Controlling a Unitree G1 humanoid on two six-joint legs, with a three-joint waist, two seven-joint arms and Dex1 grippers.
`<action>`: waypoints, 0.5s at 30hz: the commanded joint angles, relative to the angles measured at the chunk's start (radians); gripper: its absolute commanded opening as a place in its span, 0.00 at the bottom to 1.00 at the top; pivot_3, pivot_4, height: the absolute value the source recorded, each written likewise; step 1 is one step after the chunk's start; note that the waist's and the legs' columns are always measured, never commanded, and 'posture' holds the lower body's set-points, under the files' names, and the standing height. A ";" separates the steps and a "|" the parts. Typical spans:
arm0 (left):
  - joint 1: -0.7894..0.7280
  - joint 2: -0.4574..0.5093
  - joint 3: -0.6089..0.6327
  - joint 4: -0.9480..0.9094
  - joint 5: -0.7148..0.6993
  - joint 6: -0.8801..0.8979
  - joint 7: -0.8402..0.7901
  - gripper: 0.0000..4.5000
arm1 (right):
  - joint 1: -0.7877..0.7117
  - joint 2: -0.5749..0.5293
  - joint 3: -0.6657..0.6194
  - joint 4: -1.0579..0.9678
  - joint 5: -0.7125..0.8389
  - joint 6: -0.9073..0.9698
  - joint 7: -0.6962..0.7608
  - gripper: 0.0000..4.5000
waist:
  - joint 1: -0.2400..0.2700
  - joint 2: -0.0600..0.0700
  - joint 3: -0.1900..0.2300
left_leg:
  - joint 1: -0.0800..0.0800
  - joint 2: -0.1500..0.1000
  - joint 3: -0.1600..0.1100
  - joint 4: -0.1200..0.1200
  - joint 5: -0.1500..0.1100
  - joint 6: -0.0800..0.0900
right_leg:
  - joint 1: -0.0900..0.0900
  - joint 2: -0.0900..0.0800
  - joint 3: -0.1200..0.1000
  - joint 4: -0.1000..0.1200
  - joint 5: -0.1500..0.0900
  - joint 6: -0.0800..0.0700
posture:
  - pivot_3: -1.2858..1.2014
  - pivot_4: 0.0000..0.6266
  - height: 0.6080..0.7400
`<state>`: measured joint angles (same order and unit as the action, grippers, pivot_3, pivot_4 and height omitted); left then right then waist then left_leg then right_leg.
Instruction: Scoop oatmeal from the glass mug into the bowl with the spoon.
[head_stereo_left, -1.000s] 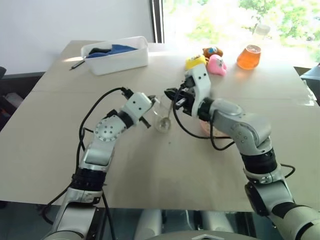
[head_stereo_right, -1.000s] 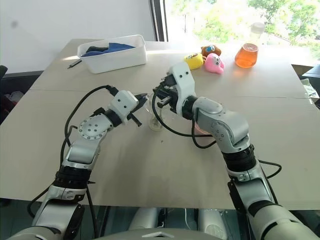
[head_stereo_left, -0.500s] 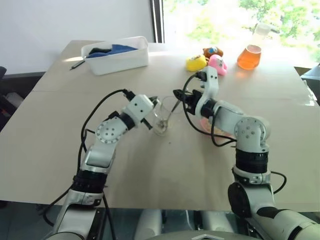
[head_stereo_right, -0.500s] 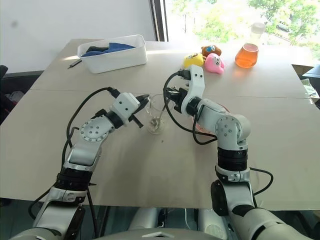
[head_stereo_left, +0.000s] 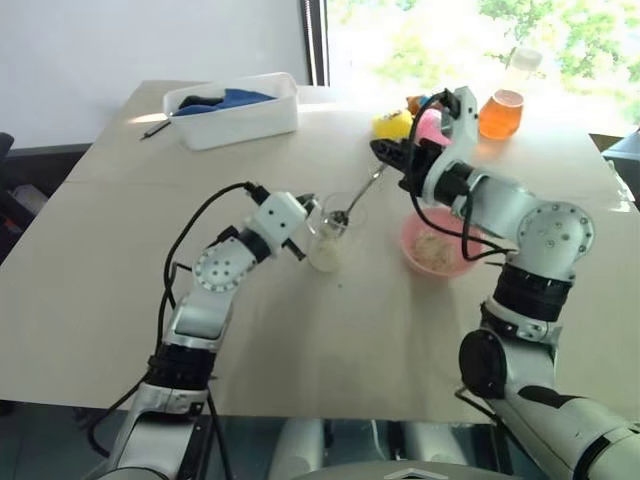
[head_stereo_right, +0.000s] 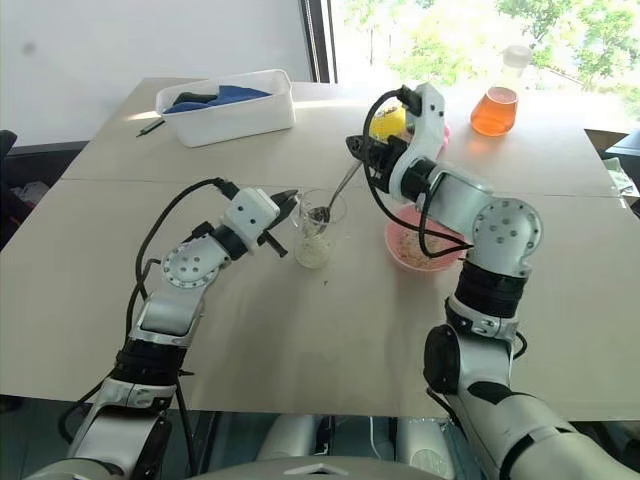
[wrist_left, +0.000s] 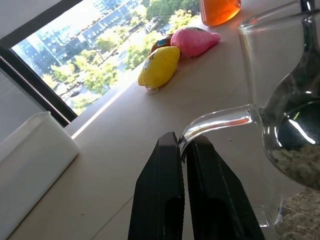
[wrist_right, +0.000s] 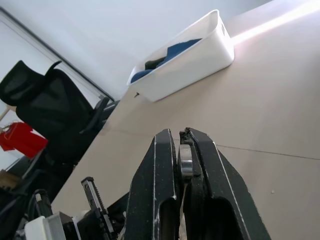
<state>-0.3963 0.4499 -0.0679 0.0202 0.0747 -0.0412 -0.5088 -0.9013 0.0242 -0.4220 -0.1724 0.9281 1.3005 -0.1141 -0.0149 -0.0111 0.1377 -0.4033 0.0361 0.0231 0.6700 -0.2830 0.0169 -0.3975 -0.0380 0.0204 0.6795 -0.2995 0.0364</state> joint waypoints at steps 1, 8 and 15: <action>-0.008 -0.014 0.007 0.010 -0.008 -0.053 0.018 0.00 | -0.043 -0.009 -0.060 -0.013 0.090 0.023 -0.045 0.00 | 0.000 0.000 0.000 | 0.000 0.000 0.000 0.000 0.000 0.000 | 0.000 0.000 0.000 0.000 0.000 0.000 | 0.52 0.24 1.00; -0.037 -0.020 -0.010 0.083 0.033 -0.145 0.055 0.00 | -0.064 -0.053 -0.125 0.005 0.192 0.047 -0.132 0.00 | 0.001 0.000 0.000 | 0.000 0.000 0.000 0.000 0.000 0.000 | 0.000 0.000 0.000 0.000 0.000 0.000 | 0.52 0.24 1.00; -0.048 -0.038 -0.021 0.143 0.041 -0.211 0.076 0.00 | -0.076 -0.092 -0.151 0.027 0.317 0.026 -0.238 0.00 | 0.000 0.000 0.000 | 0.000 0.000 0.000 0.000 0.000 0.000 | 0.000 0.000 0.000 0.000 0.000 0.000 | 0.52 0.24 1.00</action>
<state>-0.4316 0.4167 -0.0839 0.1629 0.1055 -0.2263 -0.4427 -0.9514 -0.0574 -0.5652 -0.1337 1.1938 1.3460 -0.3339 -0.0153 -0.0110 0.1377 -0.4033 0.0362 0.0234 0.6700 -0.2830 0.0170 -0.3975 -0.0382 0.0207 0.6796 -0.2995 0.0364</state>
